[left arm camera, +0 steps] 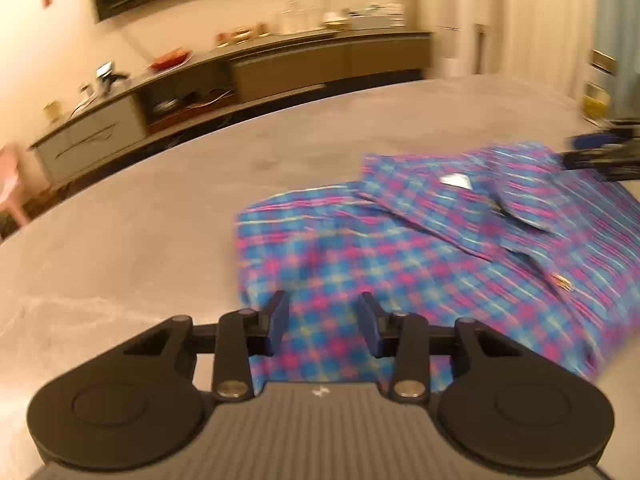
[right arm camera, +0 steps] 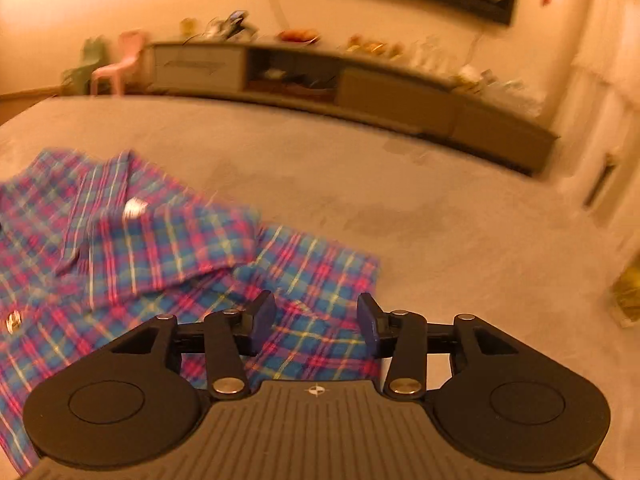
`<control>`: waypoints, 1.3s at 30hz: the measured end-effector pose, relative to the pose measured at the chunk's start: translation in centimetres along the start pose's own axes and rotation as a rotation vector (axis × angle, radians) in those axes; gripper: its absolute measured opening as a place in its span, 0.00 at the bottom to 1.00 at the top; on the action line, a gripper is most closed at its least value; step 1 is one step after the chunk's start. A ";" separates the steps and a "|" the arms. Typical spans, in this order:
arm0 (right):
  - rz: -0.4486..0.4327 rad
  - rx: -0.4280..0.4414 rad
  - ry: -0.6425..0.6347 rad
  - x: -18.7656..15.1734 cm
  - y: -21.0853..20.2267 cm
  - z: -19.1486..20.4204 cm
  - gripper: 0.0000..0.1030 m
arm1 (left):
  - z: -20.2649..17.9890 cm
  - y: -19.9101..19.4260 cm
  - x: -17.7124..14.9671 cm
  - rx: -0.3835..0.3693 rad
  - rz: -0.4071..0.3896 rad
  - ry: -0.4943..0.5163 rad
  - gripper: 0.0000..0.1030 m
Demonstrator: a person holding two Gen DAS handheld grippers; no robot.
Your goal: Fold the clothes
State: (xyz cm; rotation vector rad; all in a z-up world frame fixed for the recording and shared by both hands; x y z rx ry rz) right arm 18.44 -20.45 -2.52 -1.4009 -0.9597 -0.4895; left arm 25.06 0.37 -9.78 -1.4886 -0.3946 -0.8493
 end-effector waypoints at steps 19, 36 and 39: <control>0.100 0.255 -0.106 -6.5 -4.0 2.8 0.42 | -3.5 -3.7 -2.1 0.051 0.029 0.096 0.40; 0.027 -0.020 0.091 -5.8 -1.1 -3.9 0.45 | -5.0 -5.4 -1.8 0.203 0.052 -0.034 0.46; 0.013 0.098 0.077 -6.4 -3.0 -1.0 0.45 | -5.0 -5.6 -1.9 0.222 0.044 -0.030 0.46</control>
Point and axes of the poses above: each gripper's, at about its wrist camera, not at the fingertips, and y roughly the way its jaws point, z to its left, x to its top, the point moved 5 cm from there along y, roughly the way its jaws point, and after that the axes turned 2 degrees about -z, right-handed, at the moved point
